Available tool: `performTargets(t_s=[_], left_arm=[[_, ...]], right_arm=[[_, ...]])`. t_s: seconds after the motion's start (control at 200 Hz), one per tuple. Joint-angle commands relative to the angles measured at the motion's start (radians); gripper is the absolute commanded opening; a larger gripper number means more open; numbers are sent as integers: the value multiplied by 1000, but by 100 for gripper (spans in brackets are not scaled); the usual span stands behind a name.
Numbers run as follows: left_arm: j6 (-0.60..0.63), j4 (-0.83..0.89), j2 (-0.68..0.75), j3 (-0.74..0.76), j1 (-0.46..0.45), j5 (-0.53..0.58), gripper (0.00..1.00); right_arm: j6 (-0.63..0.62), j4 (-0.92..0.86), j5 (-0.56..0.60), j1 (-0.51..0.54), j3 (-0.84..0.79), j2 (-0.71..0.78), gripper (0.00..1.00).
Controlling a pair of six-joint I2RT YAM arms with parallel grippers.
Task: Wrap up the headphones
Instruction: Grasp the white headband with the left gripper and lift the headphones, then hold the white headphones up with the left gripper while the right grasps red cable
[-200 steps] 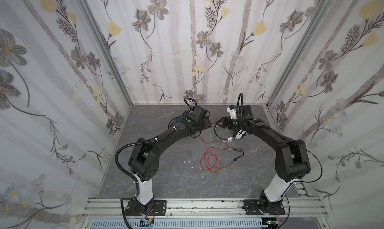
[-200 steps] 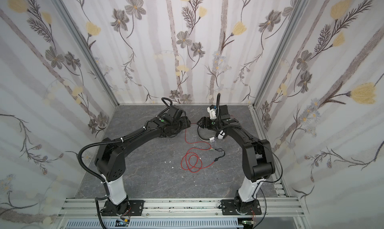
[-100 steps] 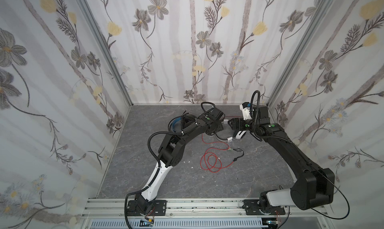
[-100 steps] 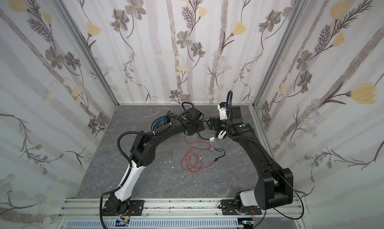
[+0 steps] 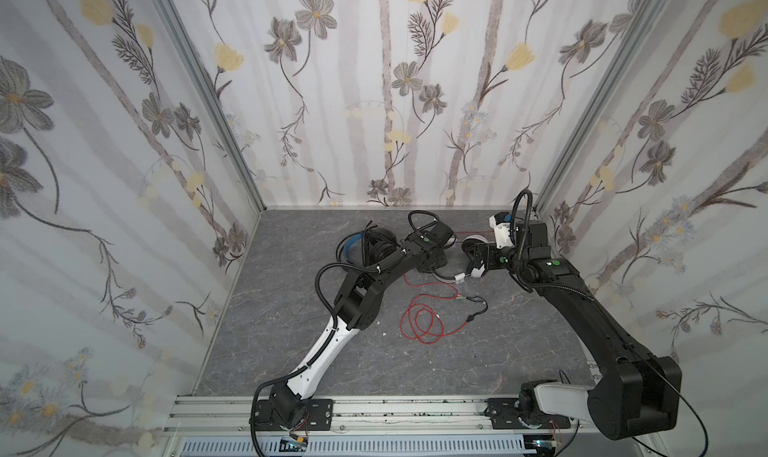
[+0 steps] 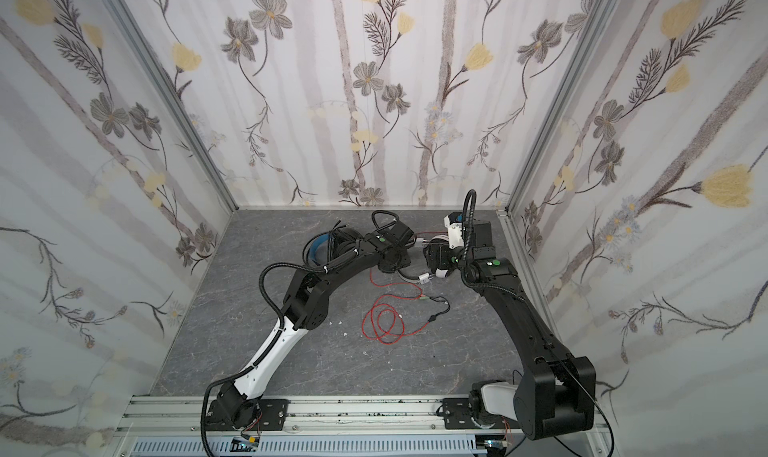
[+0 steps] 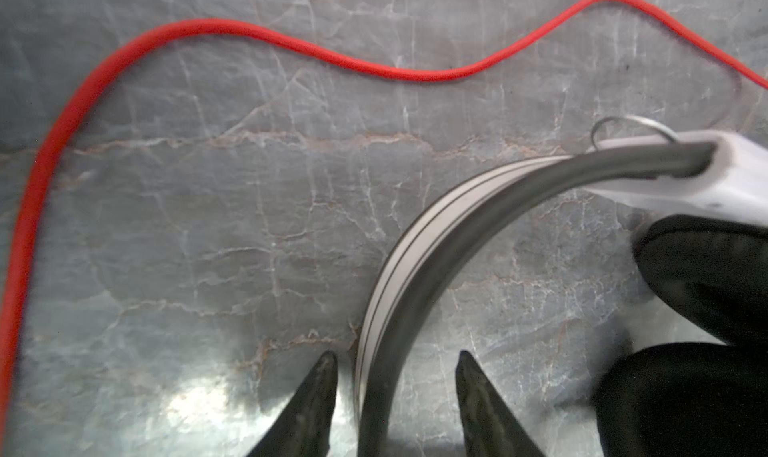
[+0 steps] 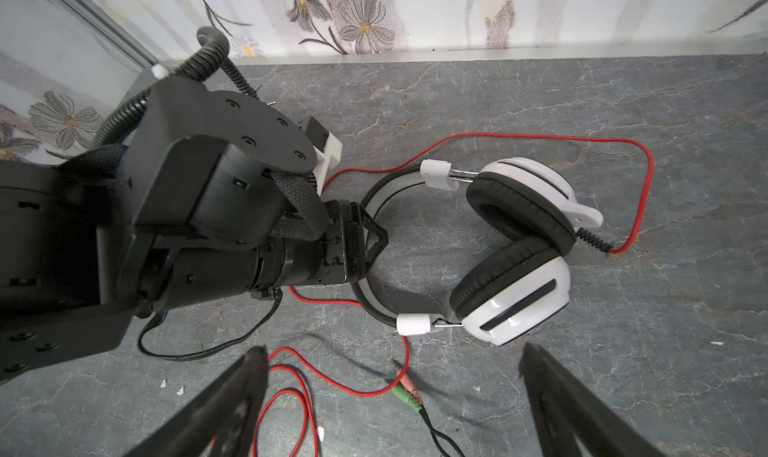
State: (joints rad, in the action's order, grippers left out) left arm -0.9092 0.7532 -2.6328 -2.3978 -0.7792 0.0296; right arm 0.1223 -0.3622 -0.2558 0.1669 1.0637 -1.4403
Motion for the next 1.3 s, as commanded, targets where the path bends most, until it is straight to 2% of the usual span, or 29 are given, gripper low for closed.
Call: performTargets(t_s=[0.0,0.21,0.35,0.485,0.645,0.854,1.004,1.164,1.294], left_arm=[[-13,72,-33,-14,-6,26,35],[43,60,-12,-17,-4,39,0],[136,53,51,-23,10,58,0],[319,67,156,-53,15,73,0],[523,194,288,-108,21,93,0],[720,268,504,-41,64,113,0],[754,289,580,-22,93,89,0],[753,299,622,-21,93,89,0],[826,320,666,-28,96,87,0]], right_arm=[[-11,32,-3,-7,-5,10,95],[-12,43,-10,-18,-23,25,95],[-17,52,-14,-27,-24,50,95],[-53,63,-38,-27,-21,114,94],[-98,132,-125,-25,-48,252,93],[-176,157,-234,17,-52,339,91],[-165,213,-246,27,-102,373,90],[-180,186,-253,29,-105,401,90],[-220,214,-281,56,-162,479,90]])
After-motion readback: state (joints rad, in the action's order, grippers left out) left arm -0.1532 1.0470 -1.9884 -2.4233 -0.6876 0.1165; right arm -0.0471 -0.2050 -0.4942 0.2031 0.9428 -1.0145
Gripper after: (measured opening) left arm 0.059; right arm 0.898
